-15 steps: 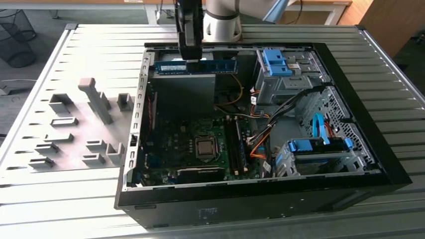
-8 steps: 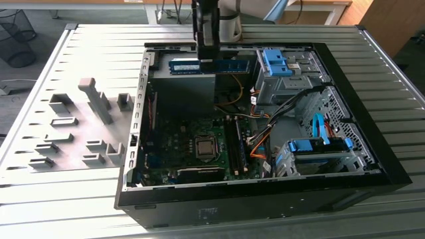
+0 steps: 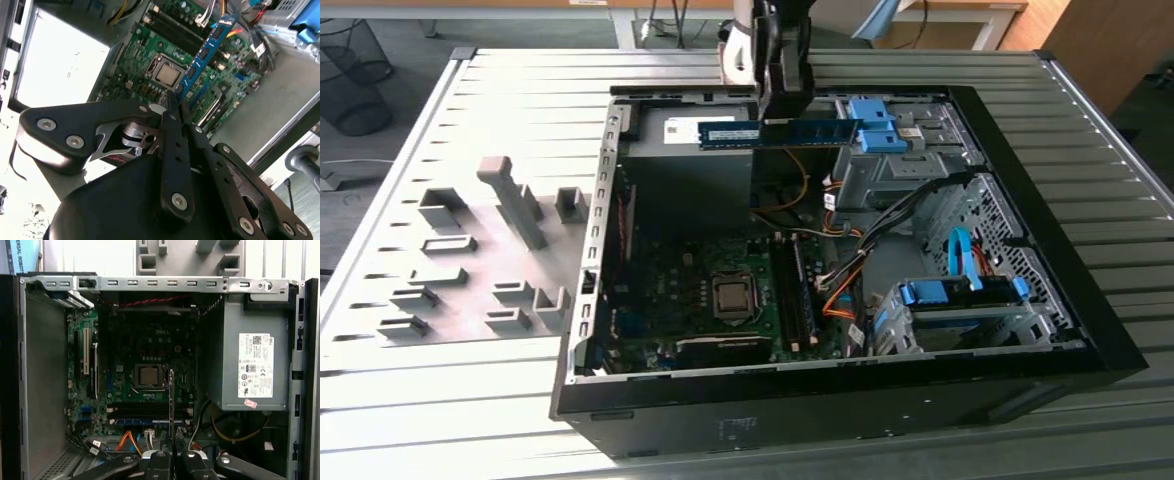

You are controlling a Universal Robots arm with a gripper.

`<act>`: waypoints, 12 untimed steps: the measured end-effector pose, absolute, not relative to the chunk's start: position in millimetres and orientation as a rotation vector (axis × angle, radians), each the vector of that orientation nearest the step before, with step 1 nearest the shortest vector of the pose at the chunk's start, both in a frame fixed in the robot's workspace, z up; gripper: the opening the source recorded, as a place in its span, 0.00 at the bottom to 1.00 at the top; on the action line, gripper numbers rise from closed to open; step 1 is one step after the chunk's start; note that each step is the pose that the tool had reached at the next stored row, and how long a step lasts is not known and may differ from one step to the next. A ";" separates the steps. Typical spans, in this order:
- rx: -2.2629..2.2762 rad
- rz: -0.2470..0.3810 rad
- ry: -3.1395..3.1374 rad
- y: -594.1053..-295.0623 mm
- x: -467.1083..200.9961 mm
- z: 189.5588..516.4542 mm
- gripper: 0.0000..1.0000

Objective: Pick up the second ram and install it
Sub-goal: 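Pick up the second ram and move it above second insertion slot, then insert the second ram into the second slot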

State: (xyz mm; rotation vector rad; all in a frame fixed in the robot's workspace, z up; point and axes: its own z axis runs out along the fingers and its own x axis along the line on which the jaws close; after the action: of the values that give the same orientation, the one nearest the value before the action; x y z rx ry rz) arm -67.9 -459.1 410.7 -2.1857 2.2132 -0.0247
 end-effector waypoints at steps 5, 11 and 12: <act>-2.186 -0.025 2.213 -459.1 -67.8 410.7 0.14; -2.186 -0.025 2.213 -459.1 -67.7 410.7 0.14; -2.186 -0.025 2.213 -459.1 -67.7 410.7 0.14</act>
State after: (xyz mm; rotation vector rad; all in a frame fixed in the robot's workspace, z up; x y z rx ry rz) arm -67.7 -459.1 410.7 -2.1857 2.2133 -0.0248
